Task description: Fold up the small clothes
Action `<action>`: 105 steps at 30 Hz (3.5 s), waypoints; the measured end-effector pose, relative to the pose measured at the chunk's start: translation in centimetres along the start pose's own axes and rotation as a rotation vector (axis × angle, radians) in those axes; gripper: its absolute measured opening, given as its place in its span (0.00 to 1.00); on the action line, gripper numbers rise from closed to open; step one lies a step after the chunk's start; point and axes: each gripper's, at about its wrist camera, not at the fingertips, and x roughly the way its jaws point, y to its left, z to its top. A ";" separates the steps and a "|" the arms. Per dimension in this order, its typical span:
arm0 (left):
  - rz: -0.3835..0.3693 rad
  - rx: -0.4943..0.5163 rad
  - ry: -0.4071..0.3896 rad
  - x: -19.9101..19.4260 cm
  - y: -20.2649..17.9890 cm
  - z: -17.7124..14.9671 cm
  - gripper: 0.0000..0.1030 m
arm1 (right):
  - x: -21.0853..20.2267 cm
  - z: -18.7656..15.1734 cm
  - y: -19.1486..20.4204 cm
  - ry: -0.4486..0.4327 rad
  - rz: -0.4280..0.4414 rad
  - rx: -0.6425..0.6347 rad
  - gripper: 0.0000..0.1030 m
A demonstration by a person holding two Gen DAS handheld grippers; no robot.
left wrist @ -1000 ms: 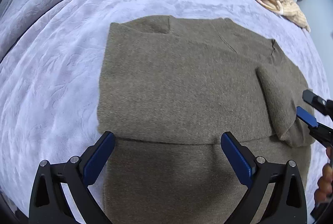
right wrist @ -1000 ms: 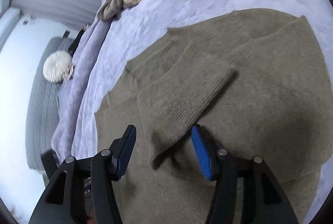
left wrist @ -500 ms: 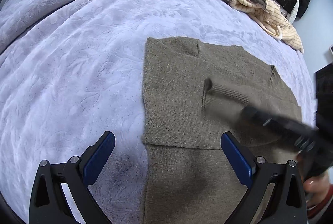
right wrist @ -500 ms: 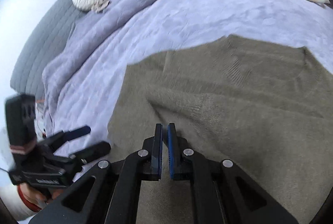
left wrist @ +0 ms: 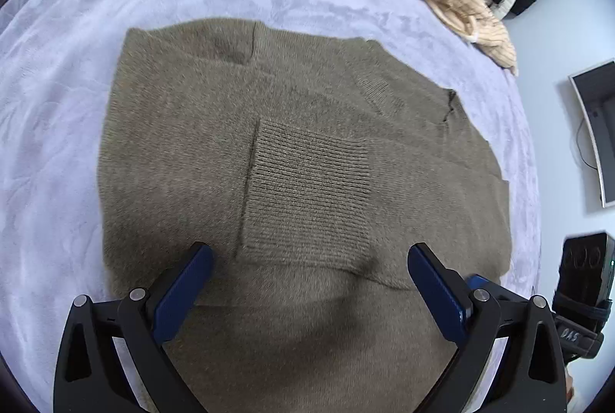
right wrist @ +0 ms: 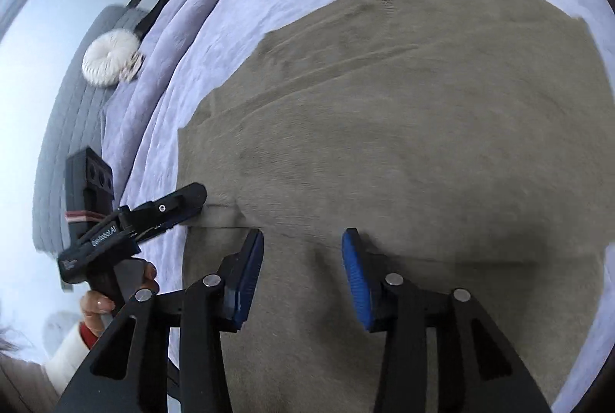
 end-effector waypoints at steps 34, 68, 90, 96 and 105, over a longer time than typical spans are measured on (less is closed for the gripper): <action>0.244 0.095 -0.018 -2.4 0.1 -1.6 0.09 | -6.8 -1.4 -15.1 -0.216 0.019 0.387 0.06; 0.327 0.041 -0.006 -2.8 0.6 -2.2 0.87 | -7.2 1.3 -12.6 -0.120 -0.146 0.214 0.16; 0.412 0.123 0.134 -4.6 -1.4 -9.3 0.88 | -10.4 -3.4 -10.2 -0.085 -0.245 0.206 0.43; 0.403 0.190 0.191 -4.2 -5.1 -11.4 0.88 | -10.0 -5.9 -8.2 -0.042 -0.192 0.182 0.50; 0.400 0.232 0.225 -2.8 -12.0 -14.3 0.88 | -9.4 -7.1 -6.6 0.045 -0.092 0.128 0.50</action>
